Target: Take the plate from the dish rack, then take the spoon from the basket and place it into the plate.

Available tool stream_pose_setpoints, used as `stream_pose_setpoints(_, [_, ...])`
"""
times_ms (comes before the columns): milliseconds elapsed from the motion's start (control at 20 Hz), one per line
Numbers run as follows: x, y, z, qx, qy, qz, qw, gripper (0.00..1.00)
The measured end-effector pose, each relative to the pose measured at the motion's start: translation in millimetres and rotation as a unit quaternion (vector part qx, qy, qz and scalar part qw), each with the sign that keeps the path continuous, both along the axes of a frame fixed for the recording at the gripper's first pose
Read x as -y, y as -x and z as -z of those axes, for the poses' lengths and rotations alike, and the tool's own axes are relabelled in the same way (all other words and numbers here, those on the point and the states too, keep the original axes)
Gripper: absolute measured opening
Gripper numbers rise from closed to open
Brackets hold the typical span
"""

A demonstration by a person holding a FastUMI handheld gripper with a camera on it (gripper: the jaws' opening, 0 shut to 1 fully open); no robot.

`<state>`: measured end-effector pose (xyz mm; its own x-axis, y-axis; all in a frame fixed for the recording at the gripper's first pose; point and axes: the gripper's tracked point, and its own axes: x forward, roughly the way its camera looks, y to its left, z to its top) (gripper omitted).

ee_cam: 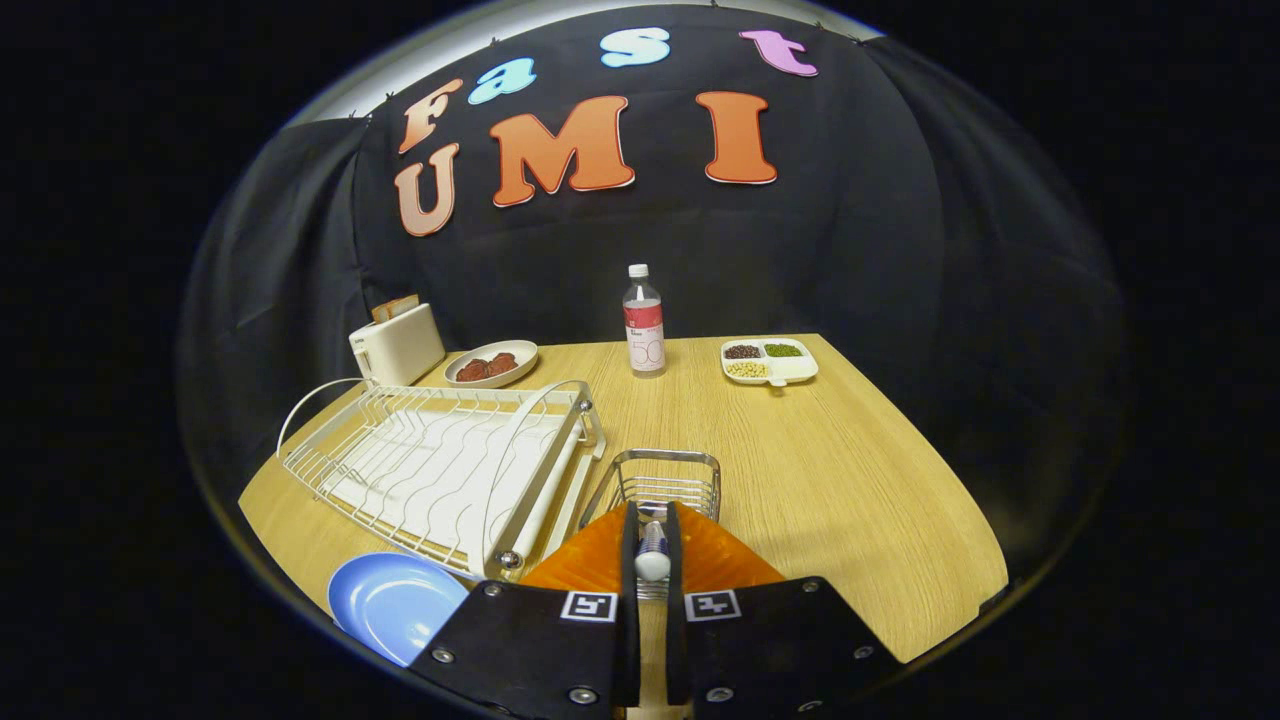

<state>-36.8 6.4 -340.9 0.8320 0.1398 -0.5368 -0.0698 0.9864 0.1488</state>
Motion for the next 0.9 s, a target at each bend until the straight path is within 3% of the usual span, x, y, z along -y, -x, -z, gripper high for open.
stream_pose_setpoints(500, [0.3,19.8,-1.4,-0.017,-0.016,0.002,1.0,0.15])
stream_pose_setpoints(900, [1.7,24.2,-17.3,-0.032,0.018,-0.007,0.999,0.13])
